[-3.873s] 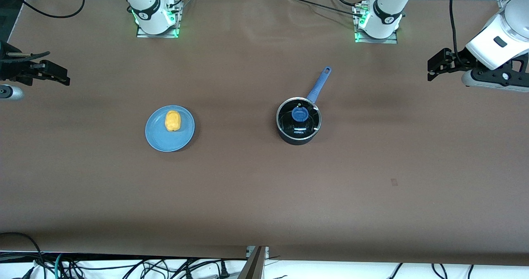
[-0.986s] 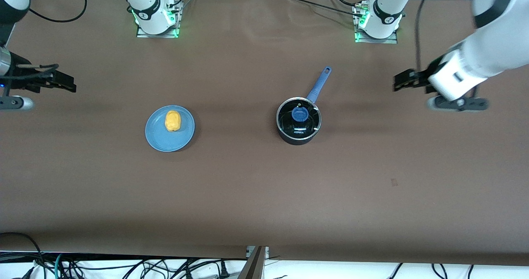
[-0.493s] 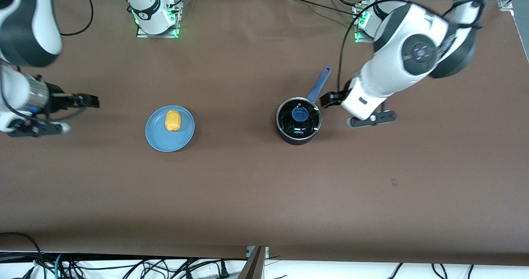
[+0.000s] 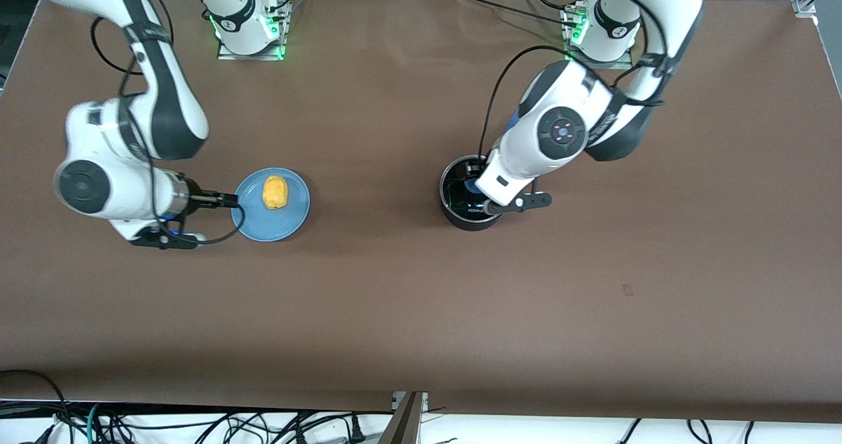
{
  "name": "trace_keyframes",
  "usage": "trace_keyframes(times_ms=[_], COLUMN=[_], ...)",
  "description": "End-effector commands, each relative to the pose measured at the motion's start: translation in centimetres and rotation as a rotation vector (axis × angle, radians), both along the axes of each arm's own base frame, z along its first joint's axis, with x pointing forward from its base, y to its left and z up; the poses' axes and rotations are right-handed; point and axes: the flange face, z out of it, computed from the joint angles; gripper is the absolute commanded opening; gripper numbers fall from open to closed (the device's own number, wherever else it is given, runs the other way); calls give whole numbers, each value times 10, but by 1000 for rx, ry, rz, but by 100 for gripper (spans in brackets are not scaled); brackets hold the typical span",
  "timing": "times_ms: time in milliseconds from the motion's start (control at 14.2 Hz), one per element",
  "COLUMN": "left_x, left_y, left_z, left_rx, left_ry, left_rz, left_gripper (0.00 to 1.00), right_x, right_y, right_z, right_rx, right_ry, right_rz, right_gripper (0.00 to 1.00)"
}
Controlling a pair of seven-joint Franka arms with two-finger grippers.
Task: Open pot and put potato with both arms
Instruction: 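Reach the left gripper to the lid knob while the right gripper reaches the potato, then grasp the lid knob with the left gripper while the right gripper grasps the potato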
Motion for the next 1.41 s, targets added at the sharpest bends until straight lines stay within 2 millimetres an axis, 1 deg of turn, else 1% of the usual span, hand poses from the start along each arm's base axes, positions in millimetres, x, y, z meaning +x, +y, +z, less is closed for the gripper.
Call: trace_keyframes(times_ms=[0, 70, 141, 282, 352, 423, 563, 634, 704, 775, 915, 1056, 1127, 1197, 1268, 1338], left_x=[-14, -15, -18, -18, -17, -17, -16, -16, -15, -15, -12, -10, -9, -7, -2, 2], left_y=[-5, -9, -15, -19, -20, -21, -21, -20, -20, -20, -16, -13, -11, -8, -3, 4], left_z=[-21, -28, -34, -48, -53, -54, -60, -61, -61, -61, -60, -59, -57, -53, -44, -31], left_rx=[3, 5, 13, 37, 38, 41, 42, 47, 58, 68, 70, 69, 70, 71, 68, 70], left_ry=[-3, 4, 0, -25, -21, -21, -19, -21, -33, -43, -45, -47, -49, -52, -63, -71], left_rz=[3, -3, -21, -50, -41, -36, -38, -42, -54, -66, -62, -69, -66, -61, -49, -42], left_gripper=[100, 100, 100, 100, 100, 100, 100, 82, 66, 41, 24, 3, 0, 0, 0, 0], right_x=[-9, -16, -24, -34, -37, -45, -60, -66, -70, -71, -74, -75, -75, -75, -75, -75], right_y=[24, 34, 37, 43, 45, 52, 56, 57, 56, 57, 60, 60, 59, 59, 59, 58], right_z=[-24, -37, -51, -65, -73, -88, -110, -119, -124, -129, -135, -139, -139, -139, -139, -140], right_rx=[6, 10, 11, 6, 3, 4, 11, 15, 19, 20, 16, -10, -16, -15, -15, -15], right_ry=[0, -5, -8, -5, -1, 6, -5, -15, -25, -24, -15, -19, -22, -22, -21, -18], right_rz=[-46, -48, -53, -63, -58, -41, -31, -28, -28, -26, -13, 26, 43, 52, 54, 51], right_gripper=[100, 100, 100, 100, 100, 100, 100, 100, 100, 100, 100, 100, 100, 100, 99, 80])
